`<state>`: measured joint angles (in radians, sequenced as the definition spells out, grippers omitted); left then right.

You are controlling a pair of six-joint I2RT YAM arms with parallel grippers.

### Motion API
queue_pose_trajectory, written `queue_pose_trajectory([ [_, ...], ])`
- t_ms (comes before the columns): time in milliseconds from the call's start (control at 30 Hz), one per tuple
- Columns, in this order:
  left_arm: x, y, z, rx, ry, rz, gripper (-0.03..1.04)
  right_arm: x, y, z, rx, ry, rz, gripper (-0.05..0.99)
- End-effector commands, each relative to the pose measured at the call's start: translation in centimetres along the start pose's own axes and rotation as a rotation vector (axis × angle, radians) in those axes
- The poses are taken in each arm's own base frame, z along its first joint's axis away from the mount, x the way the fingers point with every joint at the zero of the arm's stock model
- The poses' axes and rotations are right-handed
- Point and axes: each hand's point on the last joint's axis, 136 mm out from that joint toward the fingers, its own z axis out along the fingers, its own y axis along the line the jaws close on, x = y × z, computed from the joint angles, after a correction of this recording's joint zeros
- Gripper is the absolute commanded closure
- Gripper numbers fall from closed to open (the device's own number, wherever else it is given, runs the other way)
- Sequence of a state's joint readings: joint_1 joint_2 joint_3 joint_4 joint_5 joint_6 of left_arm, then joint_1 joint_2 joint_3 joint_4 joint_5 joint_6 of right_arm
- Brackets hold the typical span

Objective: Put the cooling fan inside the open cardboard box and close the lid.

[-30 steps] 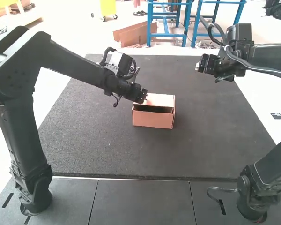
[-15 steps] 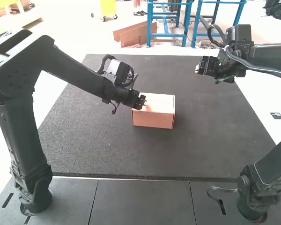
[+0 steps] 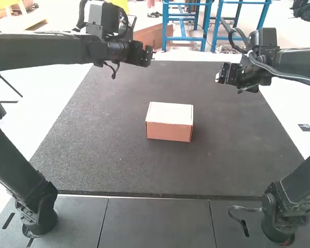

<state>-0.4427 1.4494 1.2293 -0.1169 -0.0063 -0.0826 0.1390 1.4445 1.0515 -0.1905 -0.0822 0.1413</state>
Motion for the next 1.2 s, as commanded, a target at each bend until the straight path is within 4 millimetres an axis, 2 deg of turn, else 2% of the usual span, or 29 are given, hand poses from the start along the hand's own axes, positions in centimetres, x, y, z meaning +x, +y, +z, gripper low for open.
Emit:
queue_pose_trajectory([
  [0, -0.7, 0.2, -1.3, -0.005, -0.021, 0.011, 0.04, -4.1, 0.8, -3.0, -0.031, -0.134, -0.018, 0.02],
  [100, -1.8, 0.3, -3.3, -0.012, -0.072, 0.015, 0.04, -5.9, 0.7, -4.8, -0.021, -0.250, -0.016, 0.02],
  [167, -2.9, 0.9, -4.7, -0.052, -0.139, 0.007, 0.04, -7.0, 1.1, -6.1, -0.028, -0.328, -0.078, 0.02],
  [333, -5.3, 2.4, -9.5, -0.129, -0.365, -0.015, 0.05, -7.0, 1.2, -8.2, -0.019, -0.403, -0.157, 0.02],
  [400, -5.4, 2.6, -11.5, -0.144, -0.440, -0.017, 0.06, -6.7, 1.0, -9.0, -0.015, -0.423, -0.161, 0.02],
  [500, -4.0, 2.9, -13.5, -0.163, -0.461, -0.020, 0.06, -6.1, 1.1, -10.5, -0.016, -0.468, -0.181, 0.02],
  [833, 0.6, 3.6, -18.2, -0.204, -0.497, -0.039, 0.05, -2.1, 0.6, -14.0, -0.022, -0.552, -0.210, 0.02],
  [1167, 7.4, 3.5, -19.9, -0.193, -0.483, -0.042, 0.04, 1.2, 0.5, -16.2, -0.052, -0.650, -0.229, 0.02],
])
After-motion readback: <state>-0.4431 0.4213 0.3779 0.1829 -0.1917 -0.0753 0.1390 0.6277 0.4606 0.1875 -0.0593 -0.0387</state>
